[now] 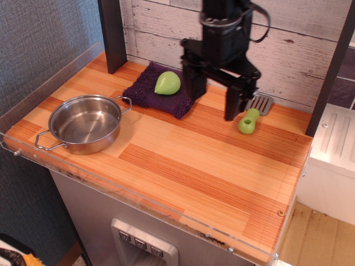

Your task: Put the green spatula on the right side of the purple cloth

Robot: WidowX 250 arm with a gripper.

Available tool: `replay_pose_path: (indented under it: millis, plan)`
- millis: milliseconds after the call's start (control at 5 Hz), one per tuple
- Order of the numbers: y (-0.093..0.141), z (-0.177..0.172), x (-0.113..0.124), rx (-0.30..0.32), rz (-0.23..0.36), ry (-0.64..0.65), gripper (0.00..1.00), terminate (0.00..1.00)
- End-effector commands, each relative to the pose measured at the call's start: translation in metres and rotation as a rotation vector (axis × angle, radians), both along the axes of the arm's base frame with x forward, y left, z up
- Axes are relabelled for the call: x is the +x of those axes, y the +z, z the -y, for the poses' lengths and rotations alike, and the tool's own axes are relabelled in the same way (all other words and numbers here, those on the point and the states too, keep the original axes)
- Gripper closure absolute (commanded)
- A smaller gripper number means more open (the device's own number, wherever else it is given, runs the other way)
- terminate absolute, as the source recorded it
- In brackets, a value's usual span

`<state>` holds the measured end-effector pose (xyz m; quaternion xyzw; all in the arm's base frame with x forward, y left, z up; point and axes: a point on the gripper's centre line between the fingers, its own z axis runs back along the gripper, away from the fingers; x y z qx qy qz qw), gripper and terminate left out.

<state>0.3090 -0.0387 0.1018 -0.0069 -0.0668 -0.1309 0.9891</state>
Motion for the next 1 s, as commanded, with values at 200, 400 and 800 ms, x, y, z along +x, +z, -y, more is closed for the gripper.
replay_pose_path:
  millis: [200,400,800]
  plan:
    - [0.013,-0.019,-0.045,-0.012,0.016,0.11,0.0,0.0]
    - [0.009,-0.022,-0.05,-0.037,0.023,0.145,0.0,0.0]
    - [0.009,-0.022,-0.05,-0.037,0.023,0.145,0.0,1.0]
